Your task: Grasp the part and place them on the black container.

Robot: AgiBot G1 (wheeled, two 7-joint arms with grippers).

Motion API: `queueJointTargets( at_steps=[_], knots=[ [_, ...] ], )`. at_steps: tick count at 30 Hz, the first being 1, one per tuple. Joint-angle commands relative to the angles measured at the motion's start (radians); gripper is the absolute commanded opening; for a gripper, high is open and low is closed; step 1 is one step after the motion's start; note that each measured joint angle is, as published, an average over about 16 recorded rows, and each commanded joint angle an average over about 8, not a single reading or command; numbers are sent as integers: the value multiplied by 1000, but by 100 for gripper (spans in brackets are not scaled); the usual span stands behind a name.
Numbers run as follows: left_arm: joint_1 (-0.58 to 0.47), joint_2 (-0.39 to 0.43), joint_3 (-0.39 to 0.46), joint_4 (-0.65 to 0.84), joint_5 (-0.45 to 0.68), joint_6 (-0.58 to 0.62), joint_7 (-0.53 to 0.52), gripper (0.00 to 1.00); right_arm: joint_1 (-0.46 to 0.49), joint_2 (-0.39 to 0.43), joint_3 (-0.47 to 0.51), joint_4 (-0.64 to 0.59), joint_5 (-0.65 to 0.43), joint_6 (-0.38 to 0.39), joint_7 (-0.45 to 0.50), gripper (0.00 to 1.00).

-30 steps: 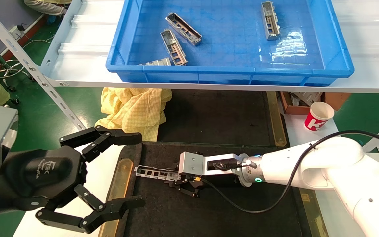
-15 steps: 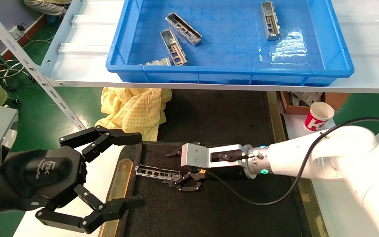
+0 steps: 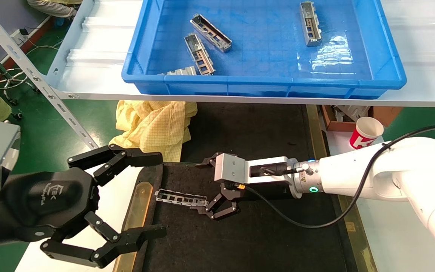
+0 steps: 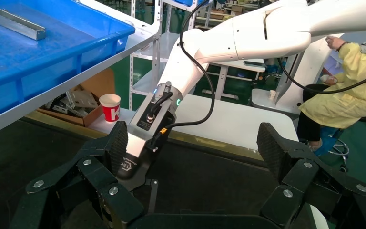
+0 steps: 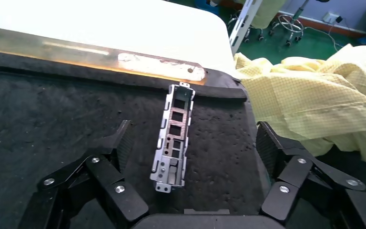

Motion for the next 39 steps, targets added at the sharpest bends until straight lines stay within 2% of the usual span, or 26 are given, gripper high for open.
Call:
queueJointTargets(
  at_steps=[1, 8, 39],
  knots=[
    [0, 0, 0, 0, 0, 0, 0, 100, -1, -3, -2, 1, -3, 4, -2, 100],
    [0, 0, 0, 0, 0, 0, 0, 100, -31, 37, 37, 62, 7, -6, 39, 100],
    [0, 0, 0, 0, 0, 0, 0, 100, -307, 405, 418, 614, 114, -114, 429, 100]
  ],
)
